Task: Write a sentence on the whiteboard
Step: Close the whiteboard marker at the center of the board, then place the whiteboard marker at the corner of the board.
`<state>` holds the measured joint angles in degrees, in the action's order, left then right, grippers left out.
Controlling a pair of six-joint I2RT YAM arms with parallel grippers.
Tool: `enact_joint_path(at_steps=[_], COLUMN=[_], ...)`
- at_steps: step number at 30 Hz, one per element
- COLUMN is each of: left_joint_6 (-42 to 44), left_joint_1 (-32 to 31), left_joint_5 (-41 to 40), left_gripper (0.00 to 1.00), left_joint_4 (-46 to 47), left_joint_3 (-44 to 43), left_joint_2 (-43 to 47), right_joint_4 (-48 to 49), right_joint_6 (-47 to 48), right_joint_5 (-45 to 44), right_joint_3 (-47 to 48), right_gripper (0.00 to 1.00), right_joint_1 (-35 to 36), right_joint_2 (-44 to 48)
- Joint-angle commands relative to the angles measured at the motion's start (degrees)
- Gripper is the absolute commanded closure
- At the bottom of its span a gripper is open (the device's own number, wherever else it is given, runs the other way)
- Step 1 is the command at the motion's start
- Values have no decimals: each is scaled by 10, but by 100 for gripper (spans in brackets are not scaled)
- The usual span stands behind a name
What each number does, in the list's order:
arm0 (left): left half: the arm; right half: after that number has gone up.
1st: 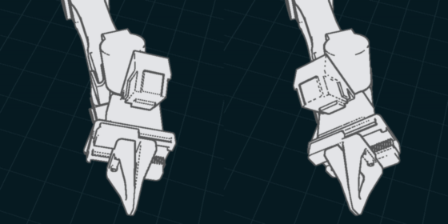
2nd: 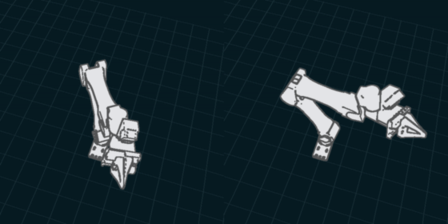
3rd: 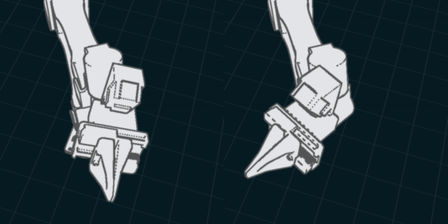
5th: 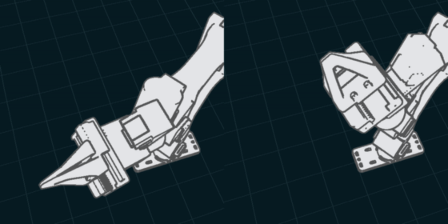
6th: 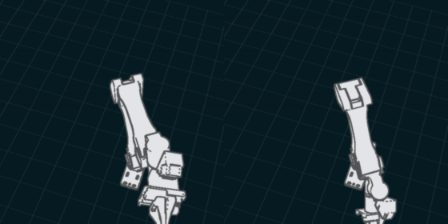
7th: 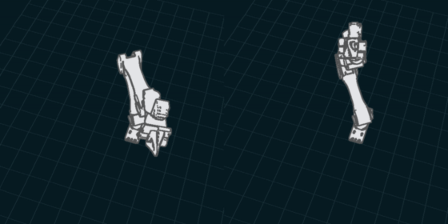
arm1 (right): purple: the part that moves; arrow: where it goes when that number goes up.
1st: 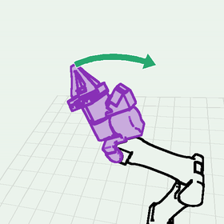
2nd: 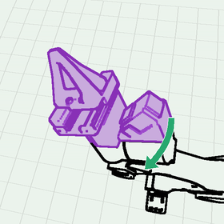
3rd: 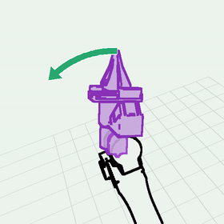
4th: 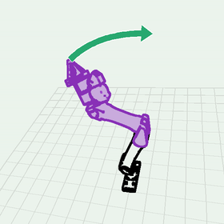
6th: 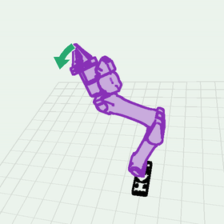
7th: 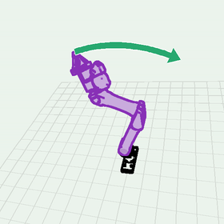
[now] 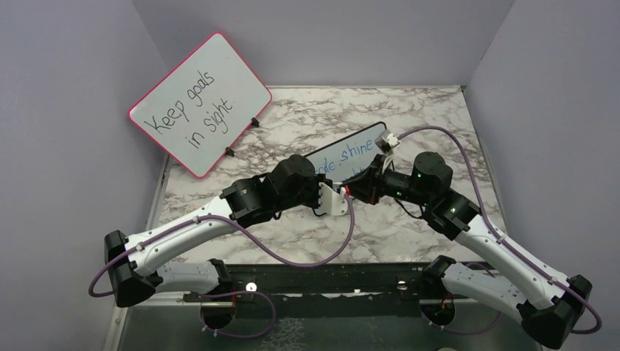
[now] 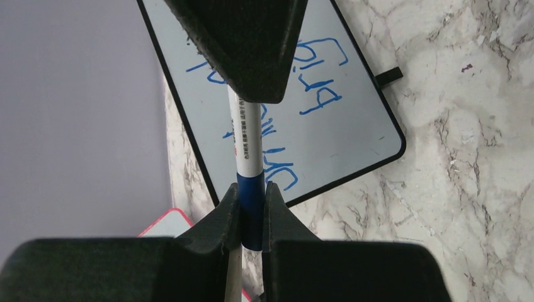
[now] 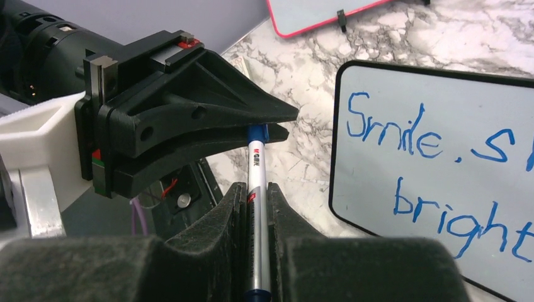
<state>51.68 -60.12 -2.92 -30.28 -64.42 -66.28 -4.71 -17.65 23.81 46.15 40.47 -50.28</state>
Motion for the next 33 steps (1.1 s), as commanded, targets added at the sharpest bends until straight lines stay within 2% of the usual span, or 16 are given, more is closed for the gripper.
enact_joint_path(at_steps=[1,6,10,11,13,16,19,23,29,33], left_joint_6=[4,-2,-19,-24,-33,-48,-82,-168,-270,-377], left_joint_1=[-64,-71,-70,-70,-66,-51,-14,57,143,220], left_joint_5=[60,36,-45,-66,-107,-167,-208,-226,-239,-237], left_gripper=[100,100,100,97,89,66,52,44,16,6], left_joint_4=[70,84,93,98,119,167,186,189,213,204], left_joint_3=[-47,-34,1,12,37,69,67,42,70,81], left_joint_2=[-16,-10,8,16,33,57,62,73,114,135], right_joint_4=[-12,-13,-39,-47,-54,-57,-58,-47,11,32], right_joint_6=[-14,-19,6,12,21,31,37,40,37,19], right_joint_5=[-3,-31,-96,-118,-162,-242,-334,-467,-704,-805], right_joint_3=[19,21,27,28,28,27,23,8,-46,-75], right_gripper=[99,99,99,99,99,99,99,99,99,99], right_joint_1=[4,4,4,4,4,4,4,4,-7,-30], right_joint_2=[-46,-47,-26,-18,-2,19,27,30,61,66])
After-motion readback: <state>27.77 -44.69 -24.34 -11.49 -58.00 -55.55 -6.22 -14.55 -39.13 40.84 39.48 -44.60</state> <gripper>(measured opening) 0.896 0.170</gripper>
